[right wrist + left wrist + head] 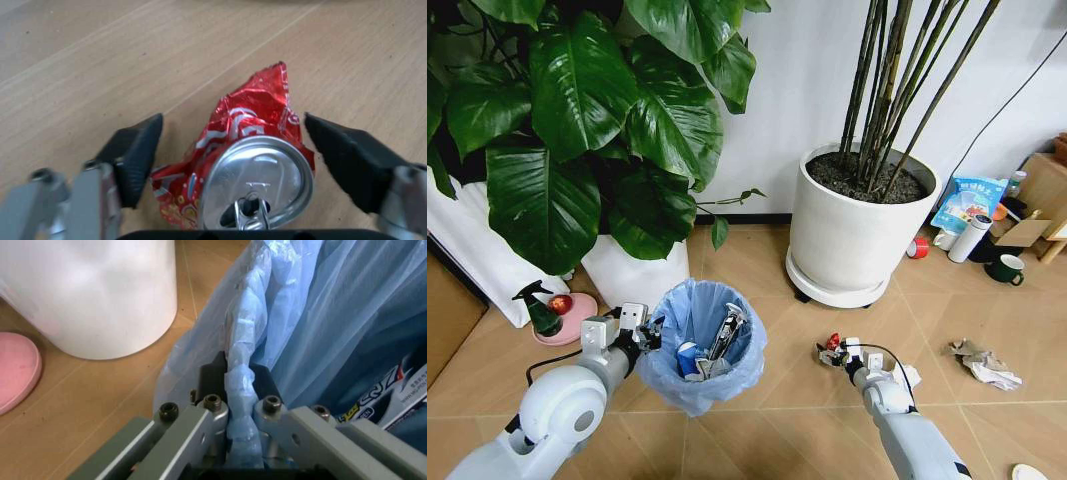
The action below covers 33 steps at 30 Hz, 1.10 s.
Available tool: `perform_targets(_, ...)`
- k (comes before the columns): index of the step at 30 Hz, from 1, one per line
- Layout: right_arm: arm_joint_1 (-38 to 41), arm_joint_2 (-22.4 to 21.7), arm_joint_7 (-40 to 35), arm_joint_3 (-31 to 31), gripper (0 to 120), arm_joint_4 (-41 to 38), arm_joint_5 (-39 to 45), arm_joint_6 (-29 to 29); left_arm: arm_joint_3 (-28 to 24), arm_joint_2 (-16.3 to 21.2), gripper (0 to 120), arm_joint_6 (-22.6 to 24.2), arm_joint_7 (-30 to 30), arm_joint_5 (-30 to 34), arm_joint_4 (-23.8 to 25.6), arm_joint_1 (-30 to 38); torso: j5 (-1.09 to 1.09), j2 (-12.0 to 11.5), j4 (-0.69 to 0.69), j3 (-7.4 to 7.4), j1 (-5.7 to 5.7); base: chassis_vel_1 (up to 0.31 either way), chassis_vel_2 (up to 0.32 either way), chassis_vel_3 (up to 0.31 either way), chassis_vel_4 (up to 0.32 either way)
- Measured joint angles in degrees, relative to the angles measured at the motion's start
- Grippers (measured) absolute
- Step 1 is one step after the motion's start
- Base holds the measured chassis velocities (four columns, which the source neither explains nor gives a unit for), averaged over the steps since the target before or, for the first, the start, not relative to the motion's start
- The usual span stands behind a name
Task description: Pick up the trash bin and place the garbage on the floor into it.
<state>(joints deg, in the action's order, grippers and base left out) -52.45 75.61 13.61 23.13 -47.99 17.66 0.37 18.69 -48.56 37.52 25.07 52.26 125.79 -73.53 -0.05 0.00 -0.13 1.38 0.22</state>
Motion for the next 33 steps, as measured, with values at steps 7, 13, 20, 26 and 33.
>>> perform_targets(7, 0.2, 0.0, 0.3, -0.2, 59, 0.9, 1.1, 0.7, -0.1, 0.1, 0, 0.0, 0.0, 0.1, -0.2, 0.4, 0.00, 0.0, 0.00, -0.01, 0.00, 0.000, 0.000, 0.000, 0.000)
perform_targets(13, 0.1, -0.2, 0.3, -0.3, 45, 1.5, 1.7, 1.6, -0.2, 0.1, 0, 0.0, 0.0, 0.1, -0.3, 0.4, 0.00, 0.0, 0.00, -0.01, -0.01, 0.000, 0.000, 0.000, 0.000)
perform_targets(20, -3.6, -1.1, -0.2, 0.8, 45, -8.1, 3.7, -0.3, -0.2, 0.2, 0, 0.0, -0.1, 0.1, -0.2, 0.4, -0.01, 0.0, -0.01, 0.00, 0.00, 0.000, 0.000, 0.000, 0.000)
perform_targets(26, -5.7, -1.1, 0.1, 2.5, 45, -16.2, 3.6, -2.4, -0.3, 0.0, 0, 0.0, -0.1, 0.0, -0.3, 0.2, -0.02, 0.0, -0.01, 0.00, -0.01, 0.000, 0.000, 0.000, 0.000)
perform_targets(33, -7.0, -0.9, 2.7, 1.3, 45, -30.3, 3.0, -4.3, -0.7, 0.2, 0, 0.2, -0.2, 0.0, -1.1, 0.4, 0.03, 0.0, 0.00, 0.00, 0.00, 0.000, 0.000, 0.000, 0.000)
